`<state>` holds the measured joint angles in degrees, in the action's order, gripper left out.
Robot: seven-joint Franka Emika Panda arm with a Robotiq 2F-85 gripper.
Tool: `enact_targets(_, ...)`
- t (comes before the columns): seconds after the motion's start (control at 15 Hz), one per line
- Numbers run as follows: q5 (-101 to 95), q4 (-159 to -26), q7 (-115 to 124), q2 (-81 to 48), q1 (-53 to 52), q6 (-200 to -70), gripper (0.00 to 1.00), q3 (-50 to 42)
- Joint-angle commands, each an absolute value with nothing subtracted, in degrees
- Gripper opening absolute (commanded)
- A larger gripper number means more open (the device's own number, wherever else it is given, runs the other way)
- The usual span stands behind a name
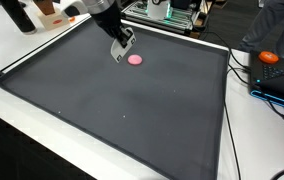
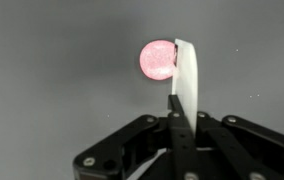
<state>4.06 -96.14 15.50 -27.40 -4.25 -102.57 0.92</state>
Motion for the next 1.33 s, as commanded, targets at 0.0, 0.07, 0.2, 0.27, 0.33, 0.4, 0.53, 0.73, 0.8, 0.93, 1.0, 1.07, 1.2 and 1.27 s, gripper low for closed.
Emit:
enact_targets(0.0, 7.69, -108.11, 18.71, -19.59, -2.94, -108.68, 0.01, -0.28)
enact_targets(0.07, 8.53, -110.14, 19.43, -18.23, -2.56, -109.63, 0.01, -0.59)
enact_targets(0.2, 10.14, -113.89, 20.71, -15.8, -1.86, -111.24, 0.01, -1.22)
enact_targets(0.27, 11.01, -115.64, 21.18, -14.69, -1.49, -112.05, 0.01, -1.5)
enact_targets(0.33, 11.63, -117.33, 21.79, -13.59, -1.18, -113.01, 0.01, -1.81)
enact_targets(0.4, 12.52, -118.88, 22.17, -12.63, -0.79, -113.84, 0.01, -2.06)
enact_targets(0.53, 14.48, -121.89, 22.5, -10.73, -0.03, -115.66, 0.01, -2.48)
enact_targets(0.73, 18.19, -125.64, 22.29, -8.62, 1.18, -117.56, 0.01, -2.95)
enact_targets(0.8, 19.37, -126.82, 22.17, -7.98, 1.49, -118.22, 0.01, -3.12)
enact_targets(0.93, 21.98, -129.08, 21.74, -6.81, 2.14, -119.54, 0.01, -3.37)
enact_targets(1.0, 23.06, -130.11, 21.44, -6.42, 2.46, -120.23, 0.01, -3.48)
enact_targets(1.07, 23.96, -131.11, 21.46, -6.06, 2.7, -121.06, 0.01, -3.64)
enact_targets(1.2, 26.09, -132.96, 20.86, -5.34, 3.27, -122.08, 0.01, -3.81)
enact_targets(1.27, 26.92, -133.7, 20.85, -5.04, 3.47, -122.52, 0.01, -3.9)
